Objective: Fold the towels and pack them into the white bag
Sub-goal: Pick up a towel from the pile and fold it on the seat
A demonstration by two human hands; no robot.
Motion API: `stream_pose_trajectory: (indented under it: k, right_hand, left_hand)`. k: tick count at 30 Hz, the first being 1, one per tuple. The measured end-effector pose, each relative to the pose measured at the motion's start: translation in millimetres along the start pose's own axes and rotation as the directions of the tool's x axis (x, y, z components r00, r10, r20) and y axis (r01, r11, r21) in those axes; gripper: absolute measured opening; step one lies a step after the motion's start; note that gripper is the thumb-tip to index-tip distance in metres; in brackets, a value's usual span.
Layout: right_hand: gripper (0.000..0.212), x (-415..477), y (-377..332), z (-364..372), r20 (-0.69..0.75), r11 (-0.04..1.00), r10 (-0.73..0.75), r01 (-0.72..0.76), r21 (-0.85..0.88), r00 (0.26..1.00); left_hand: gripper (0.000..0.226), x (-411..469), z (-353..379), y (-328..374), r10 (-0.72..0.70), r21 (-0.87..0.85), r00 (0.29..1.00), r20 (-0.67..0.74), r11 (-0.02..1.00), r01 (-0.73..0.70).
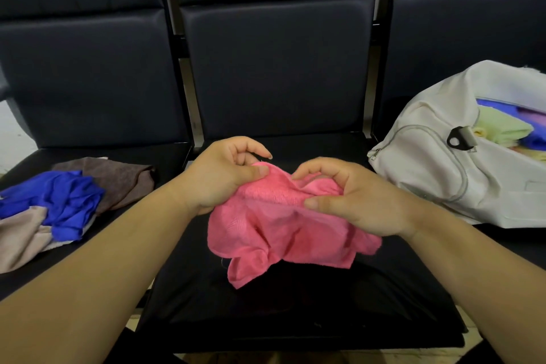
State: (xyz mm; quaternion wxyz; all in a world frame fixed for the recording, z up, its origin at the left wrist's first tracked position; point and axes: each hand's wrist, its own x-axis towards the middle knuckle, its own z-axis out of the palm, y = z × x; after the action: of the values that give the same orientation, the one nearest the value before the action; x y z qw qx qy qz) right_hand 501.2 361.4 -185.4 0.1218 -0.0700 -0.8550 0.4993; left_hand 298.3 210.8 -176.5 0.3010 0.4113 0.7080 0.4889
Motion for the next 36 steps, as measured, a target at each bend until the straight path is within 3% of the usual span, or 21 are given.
stream_pose_trajectory:
  k: [2,4,7,9,11,13,15,19,23,26,29,31,32,36]
  right_hand:
    - [0.038,0,-1,1,0.043,1.0,-0.006,0.006,0.015,0.999]
    - [0.031,1,1,4,0.179,0.998,0.061,-0.059,-0.012,0.982]
    - [0.024,2,9,6,0.352,0.973,0.184,-0.119,-0.197,0.918]
    - [0.026,3,14,4,0.321,0.965,0.219,-0.156,-0.211,0.921]
    - [0.025,4,18,0,0.203,0.973,0.214,-0.189,-0.134,0.956]
    - [0.018,3,21,-5,0.112,0.978,0.191,-0.199,0.057,0.975]
    - [0.012,3,20,-8,0.069,0.944,0.208,-0.218,0.248,0.976]
    - [0.034,7,18,-6,-0.064,0.93,0.208,-0.177,0.322,0.976]
    - [0.037,7,12,0,-0.147,0.937,0.115,-0.058,0.344,0.982]
    - [0.022,1,2,0,-0.006,0.982,0.035,-0.033,0.188,0.999]
    - [0.022,0,4,2,0.224,0.981,0.125,-0.086,-0.176,0.966]
    - [0.02,1,12,7,0.269,0.919,0.233,-0.122,-0.374,0.935]
    - [0.021,2,15,8,0.246,0.91,0.258,-0.149,-0.386,0.935]
    - [0.024,5,22,-4,0.049,0.958,0.216,-0.202,-0.206,0.975]
  left_hand:
    - [0.019,1,1,-3,-0.043,0.032,0.999,-0.002,0.999,0.043]
    - [0.019,2,2,-4,-0.051,0.055,0.999,0.0,0.997,0.051]
    - [0.017,0,2,-1,0.003,0.061,0.999,0.04,0.998,-0.005]
    - [0.017,-3,-2,2,0.055,0.133,0.99,0.131,0.988,-0.072]
    - [0.022,-6,-6,4,0.046,0.188,0.95,0.31,0.976,-0.108]
    - [0.026,-9,-7,4,-0.03,0.234,0.857,0.515,0.966,-0.107]
    - [0.024,-9,-5,0,-0.124,0.363,0.783,0.61,0.922,-0.137]
    - [0.021,-4,-3,-9,-0.149,0.465,0.806,0.573,0.869,-0.17]
    - [0.028,-3,-1,-9,-0.108,0.323,0.916,0.386,0.946,-0.024]
    - [0.035,-1,1,-9,-0.026,0.144,0.982,0.185,0.99,-0.001]
    - [0.03,1,3,-2,0.024,0.1,0.997,0.072,0.994,-0.031]
    - [0.022,-2,1,6,0.066,0.152,0.994,0.087,0.985,-0.079]
    - [0.023,-6,0,11,0.07,0.169,0.987,0.143,0.981,-0.094]
    - [0.026,-18,-9,20,-0.021,0.237,0.912,0.41,0.968,-0.084]
